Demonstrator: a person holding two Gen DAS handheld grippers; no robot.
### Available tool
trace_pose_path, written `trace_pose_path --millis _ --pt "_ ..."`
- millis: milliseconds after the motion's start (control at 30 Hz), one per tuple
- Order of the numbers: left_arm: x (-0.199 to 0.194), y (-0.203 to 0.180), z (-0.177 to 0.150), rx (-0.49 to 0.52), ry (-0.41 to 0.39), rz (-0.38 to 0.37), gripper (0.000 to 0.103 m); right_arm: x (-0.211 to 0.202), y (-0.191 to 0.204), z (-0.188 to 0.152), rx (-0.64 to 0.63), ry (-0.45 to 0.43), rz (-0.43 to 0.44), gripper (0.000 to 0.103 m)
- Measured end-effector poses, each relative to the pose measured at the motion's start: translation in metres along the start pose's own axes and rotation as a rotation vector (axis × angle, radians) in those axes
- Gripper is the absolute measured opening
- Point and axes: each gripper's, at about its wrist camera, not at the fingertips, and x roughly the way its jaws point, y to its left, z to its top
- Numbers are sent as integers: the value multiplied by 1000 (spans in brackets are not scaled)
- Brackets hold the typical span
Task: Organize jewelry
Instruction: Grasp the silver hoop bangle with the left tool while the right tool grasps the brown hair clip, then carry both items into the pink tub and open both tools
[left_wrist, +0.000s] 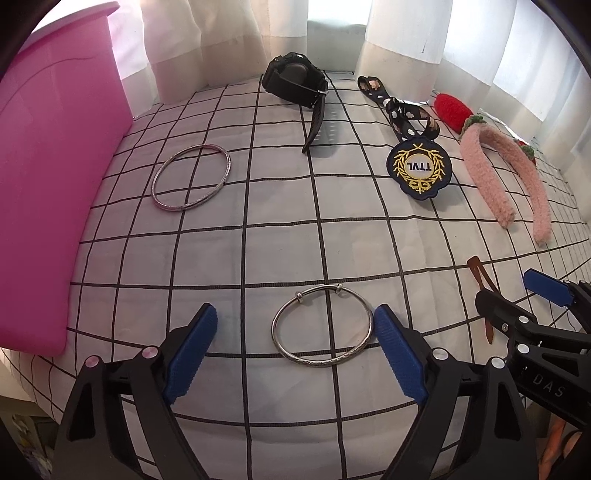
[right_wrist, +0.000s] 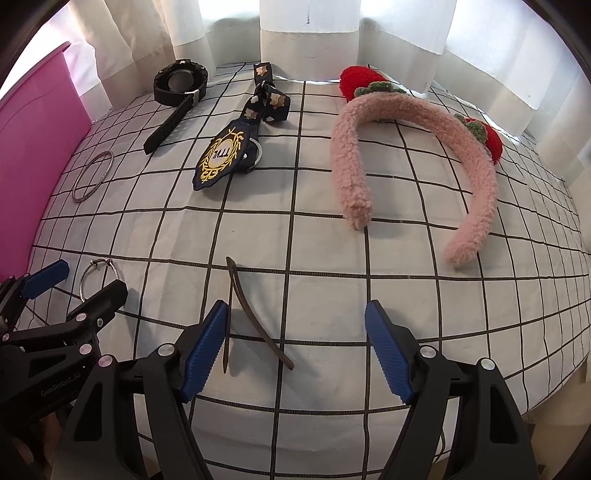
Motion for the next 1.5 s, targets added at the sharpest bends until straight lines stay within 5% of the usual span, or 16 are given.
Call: trace_pose_path --millis 100,167,267,367,967,1500 --pt "-4 0 -2 10 -11 -5 65 -2 1 -1 0 -5 -2 66" --pt "-6 -2 -2 17 -16 -5 53 -3 2 -1 -2 -14 -4 49" --pt "-6 -2 -2 10 -15 -8 53 -6 2 0 -8 -20 -9 20" --pt "-7 0 -1 -4 -14 -22 52 -7 0 -1 0 -23 4 15" --pt "-43 18 19 -60 -85 -28 52 -39 6 18 -16 -103 62 14" --pt "-140 55 69 -155 -296 4 52 -123 53 88 -161 -314 116 14"
